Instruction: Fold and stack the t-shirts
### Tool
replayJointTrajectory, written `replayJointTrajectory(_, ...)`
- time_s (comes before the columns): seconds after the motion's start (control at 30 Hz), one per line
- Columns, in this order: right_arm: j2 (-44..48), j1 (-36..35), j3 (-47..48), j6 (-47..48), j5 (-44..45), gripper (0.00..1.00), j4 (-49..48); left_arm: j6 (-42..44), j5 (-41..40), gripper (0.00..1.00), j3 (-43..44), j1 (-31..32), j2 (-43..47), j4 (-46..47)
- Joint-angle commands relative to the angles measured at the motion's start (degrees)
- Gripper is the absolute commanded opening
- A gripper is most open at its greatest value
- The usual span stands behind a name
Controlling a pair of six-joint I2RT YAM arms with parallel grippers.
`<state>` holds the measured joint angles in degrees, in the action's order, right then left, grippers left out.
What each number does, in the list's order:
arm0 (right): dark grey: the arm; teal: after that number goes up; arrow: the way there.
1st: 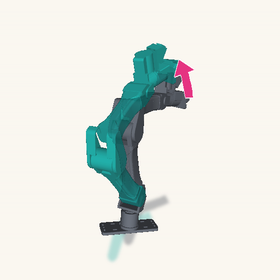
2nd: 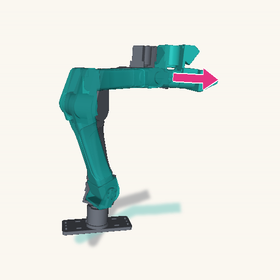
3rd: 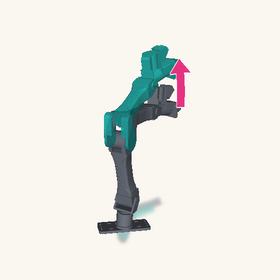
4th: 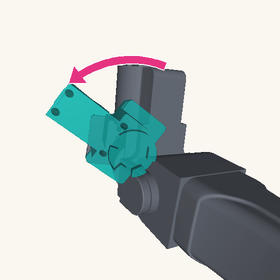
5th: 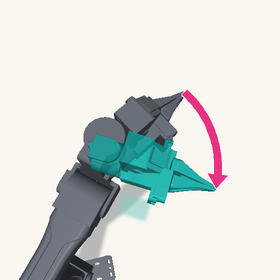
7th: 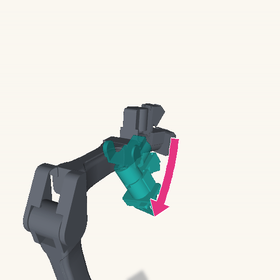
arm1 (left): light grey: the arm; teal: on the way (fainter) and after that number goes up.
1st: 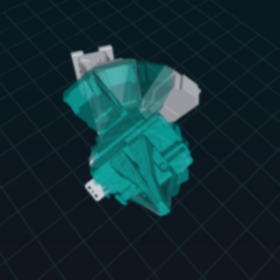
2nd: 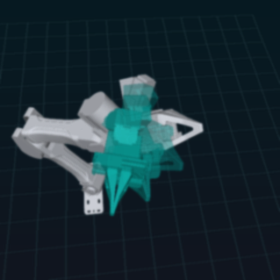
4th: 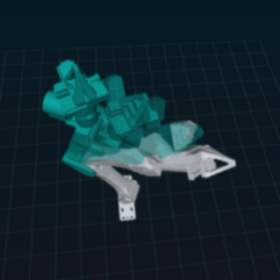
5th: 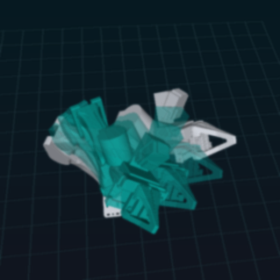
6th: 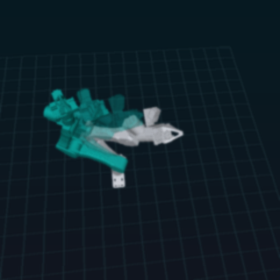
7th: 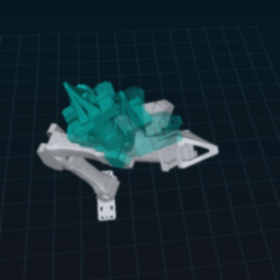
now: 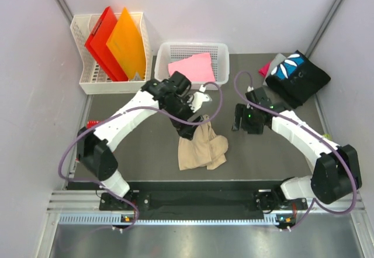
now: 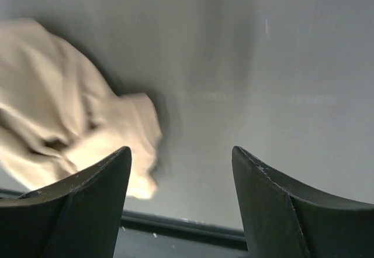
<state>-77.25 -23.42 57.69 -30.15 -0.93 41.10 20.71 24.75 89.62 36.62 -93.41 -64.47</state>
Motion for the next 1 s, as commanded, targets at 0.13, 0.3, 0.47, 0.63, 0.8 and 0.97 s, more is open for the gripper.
replayJointTrajectory(0.13,7.7,-3.3,-9.8,-7.5,-2.5,0.69,-4.5,-8.3,-2.0,0.86,9.8,1.4,-13.7,8.8)
replayJointTrajectory(0.3,9.1,-4.9,-11.9,-9.0,-3.1,0.69,-5.7,-12.5,-2.5,0.86,16.6,2.0,-19.4,10.8)
replayJointTrajectory(0.47,8.4,-6.1,-13.0,-9.7,-3.7,0.68,-6.6,-14.7,-2.5,0.86,17.1,2.5,-21.8,13.1)
replayJointTrajectory(0.63,7.6,-6.6,-12.5,-9.7,-4.0,0.68,-7.0,-14.5,-2.3,0.81,14.9,2.8,-22.4,12.9)
replayJointTrajectory(0.8,6.2,-7.2,-12.2,-9.9,-4.4,0.67,-8.1,-13.2,-3.5,0.42,12.7,2.8,-21.7,12.3)
replayJointTrajectory(0.97,4.1,-8.0,-12.3,-10.3,-5.0,0.67,-9.7,-11.2,-6.7,0.0,13.1,2.3,-20.3,8.6)
